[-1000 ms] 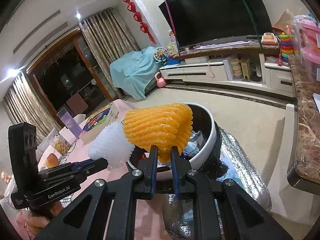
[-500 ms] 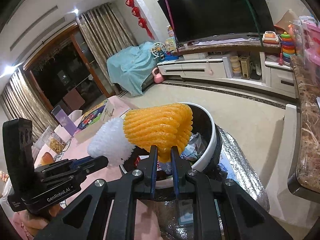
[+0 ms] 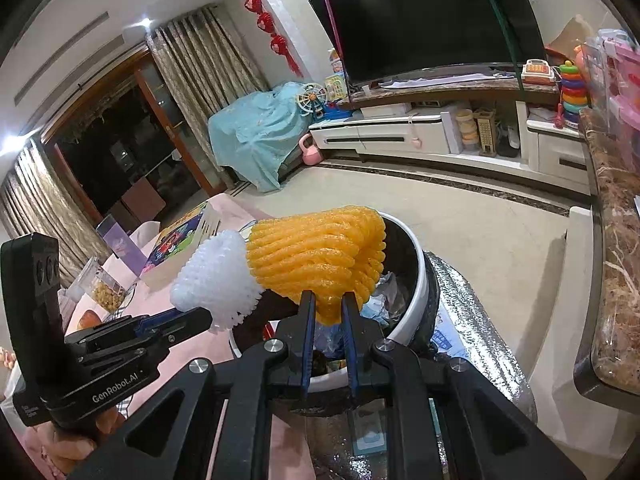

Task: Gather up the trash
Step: 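Carry the white and yellow foam nets over the black bin with both tools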

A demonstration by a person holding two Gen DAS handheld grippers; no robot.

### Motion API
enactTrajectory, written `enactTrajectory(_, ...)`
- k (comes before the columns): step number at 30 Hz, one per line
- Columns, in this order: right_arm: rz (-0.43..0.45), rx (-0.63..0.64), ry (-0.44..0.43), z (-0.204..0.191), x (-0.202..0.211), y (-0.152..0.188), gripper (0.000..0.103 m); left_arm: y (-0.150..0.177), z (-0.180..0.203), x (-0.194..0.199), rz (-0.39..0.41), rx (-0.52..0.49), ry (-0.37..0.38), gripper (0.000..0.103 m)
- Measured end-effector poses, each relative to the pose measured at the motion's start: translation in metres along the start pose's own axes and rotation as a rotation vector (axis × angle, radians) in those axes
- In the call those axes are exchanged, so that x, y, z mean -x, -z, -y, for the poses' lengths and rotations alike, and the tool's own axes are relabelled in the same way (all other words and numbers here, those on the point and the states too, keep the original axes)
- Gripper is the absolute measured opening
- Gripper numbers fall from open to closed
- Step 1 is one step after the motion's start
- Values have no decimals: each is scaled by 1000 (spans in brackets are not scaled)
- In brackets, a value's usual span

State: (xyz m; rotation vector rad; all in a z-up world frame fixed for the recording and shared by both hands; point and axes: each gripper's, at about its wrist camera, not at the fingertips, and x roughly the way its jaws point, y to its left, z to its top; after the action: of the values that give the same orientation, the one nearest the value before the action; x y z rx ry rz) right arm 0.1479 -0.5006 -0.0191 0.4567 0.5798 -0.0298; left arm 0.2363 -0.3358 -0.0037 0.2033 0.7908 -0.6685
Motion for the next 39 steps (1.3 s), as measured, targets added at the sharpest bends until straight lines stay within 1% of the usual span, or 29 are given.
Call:
enactTrajectory(10, -13, 5, 3, 0, -5, -5, 13, -5, 1, -6, -2, -14, -15, 15)
enactTrajectory(39, -56, -2, 20, 6, -24, -13, 13, -10, 3, -30, -53, -23, -43, 15)
